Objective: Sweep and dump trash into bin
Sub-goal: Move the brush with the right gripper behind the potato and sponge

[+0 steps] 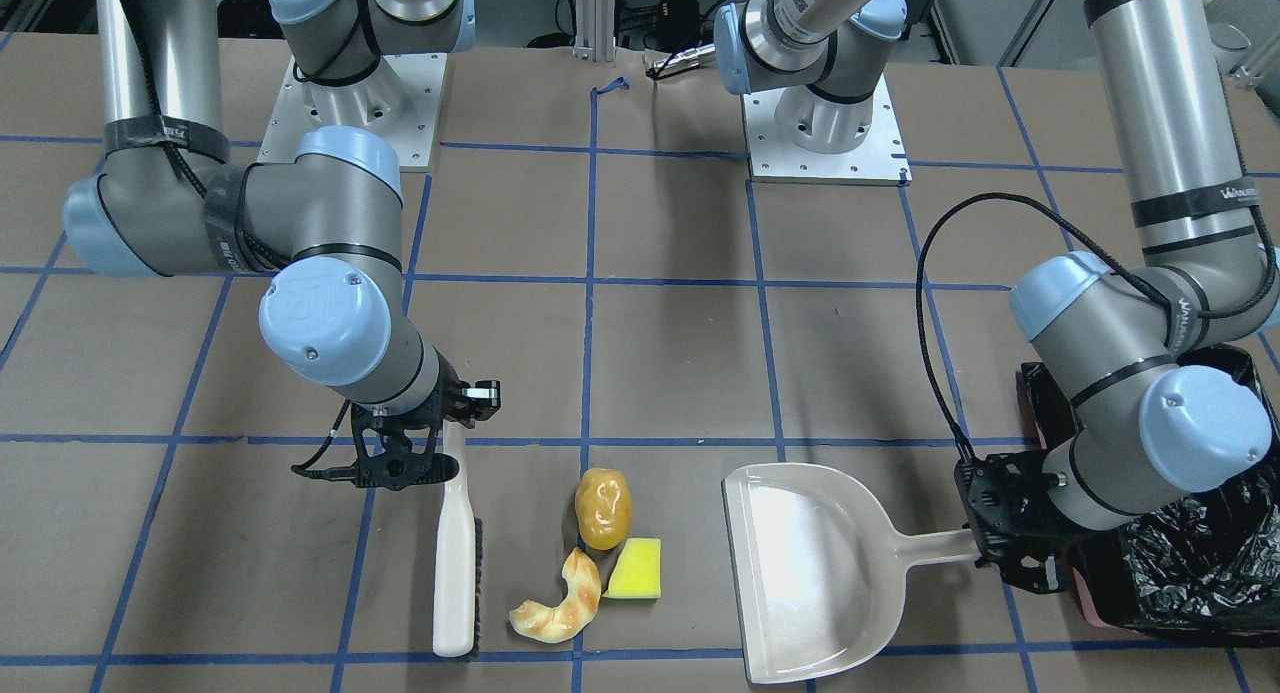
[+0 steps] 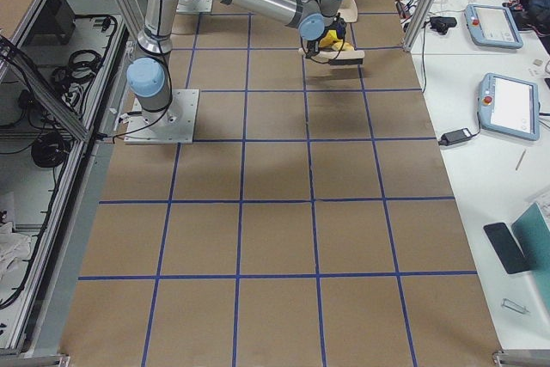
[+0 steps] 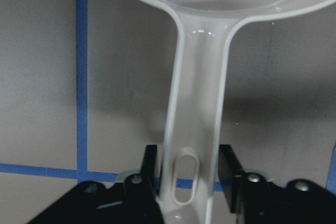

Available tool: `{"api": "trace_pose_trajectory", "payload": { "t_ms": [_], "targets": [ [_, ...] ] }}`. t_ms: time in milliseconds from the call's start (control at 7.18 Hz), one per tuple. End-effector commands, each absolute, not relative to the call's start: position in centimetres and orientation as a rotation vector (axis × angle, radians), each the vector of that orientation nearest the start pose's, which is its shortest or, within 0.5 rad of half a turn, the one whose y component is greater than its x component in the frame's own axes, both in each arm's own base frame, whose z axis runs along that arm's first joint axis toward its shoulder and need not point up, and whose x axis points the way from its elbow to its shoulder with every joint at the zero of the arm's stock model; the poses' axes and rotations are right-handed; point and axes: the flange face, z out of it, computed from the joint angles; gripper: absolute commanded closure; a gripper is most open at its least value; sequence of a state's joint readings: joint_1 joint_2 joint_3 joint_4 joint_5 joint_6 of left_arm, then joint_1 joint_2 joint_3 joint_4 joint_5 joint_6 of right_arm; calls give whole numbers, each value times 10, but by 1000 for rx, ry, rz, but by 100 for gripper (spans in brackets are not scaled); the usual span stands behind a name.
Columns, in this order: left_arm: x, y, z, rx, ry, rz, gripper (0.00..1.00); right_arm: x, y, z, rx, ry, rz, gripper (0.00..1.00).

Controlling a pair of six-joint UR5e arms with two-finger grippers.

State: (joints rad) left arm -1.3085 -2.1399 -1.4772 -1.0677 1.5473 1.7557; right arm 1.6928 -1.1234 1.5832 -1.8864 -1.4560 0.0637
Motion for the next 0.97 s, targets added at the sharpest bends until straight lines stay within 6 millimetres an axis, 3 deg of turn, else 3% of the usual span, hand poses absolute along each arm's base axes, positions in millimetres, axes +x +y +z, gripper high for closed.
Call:
{"api": "trace_pose_trajectory", "payload": {
  "t_ms": [0, 278, 835],
  "targets": [
    [43, -692, 244, 2128, 2294, -51, 65, 223, -606, 244, -49, 3032, 220, 100],
    [41, -692, 244, 2131, 2293, -48, 66, 227, -604, 240, 52, 3034, 243, 100],
    [35, -690, 252, 2124, 2260, -4, 66, 266, -588, 240, 125, 3045, 252, 100]
  ]
}}
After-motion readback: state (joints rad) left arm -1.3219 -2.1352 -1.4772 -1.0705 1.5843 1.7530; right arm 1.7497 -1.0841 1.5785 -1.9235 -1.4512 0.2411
